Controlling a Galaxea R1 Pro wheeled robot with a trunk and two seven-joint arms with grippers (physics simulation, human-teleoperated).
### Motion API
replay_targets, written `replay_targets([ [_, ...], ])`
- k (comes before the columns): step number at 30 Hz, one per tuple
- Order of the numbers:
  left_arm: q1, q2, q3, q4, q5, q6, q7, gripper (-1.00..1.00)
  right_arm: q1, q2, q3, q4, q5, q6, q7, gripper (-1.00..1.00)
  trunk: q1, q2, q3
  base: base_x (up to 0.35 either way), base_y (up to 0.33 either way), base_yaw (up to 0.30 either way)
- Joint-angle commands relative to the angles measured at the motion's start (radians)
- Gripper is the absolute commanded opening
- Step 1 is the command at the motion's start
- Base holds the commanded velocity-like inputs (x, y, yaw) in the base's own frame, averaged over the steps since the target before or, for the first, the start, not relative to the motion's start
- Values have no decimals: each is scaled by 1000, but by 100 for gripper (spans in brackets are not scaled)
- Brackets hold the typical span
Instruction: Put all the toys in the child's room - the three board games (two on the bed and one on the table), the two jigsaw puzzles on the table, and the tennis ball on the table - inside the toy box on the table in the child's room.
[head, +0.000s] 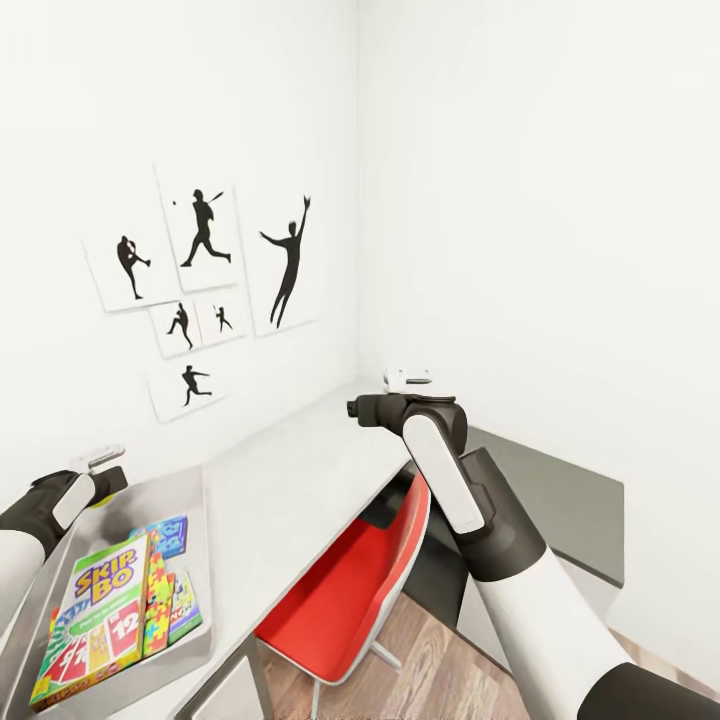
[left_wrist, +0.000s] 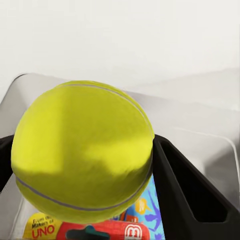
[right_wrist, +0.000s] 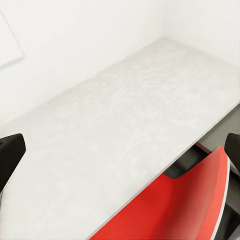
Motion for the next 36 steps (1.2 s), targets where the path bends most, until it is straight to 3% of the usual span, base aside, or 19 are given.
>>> replay_targets([
  [1, 0, 0, 3, -2, 5, 1, 4, -100, -1, 0, 1, -1, -9, 2, -10, 100, 1, -2, -3, 0, 0, 0],
  [22, -1, -1, 1, -2, 0, -14, 4, -100, -1, 0, 1, 0, -9, 2, -10, 100, 1, -2, -37, 0, 0, 0],
  [36, 0, -1, -1, -1, -3, -81, 4, -100, -1, 0, 1, -1, -9, 2, -10, 100, 1, -2, -60, 0, 0, 0],
])
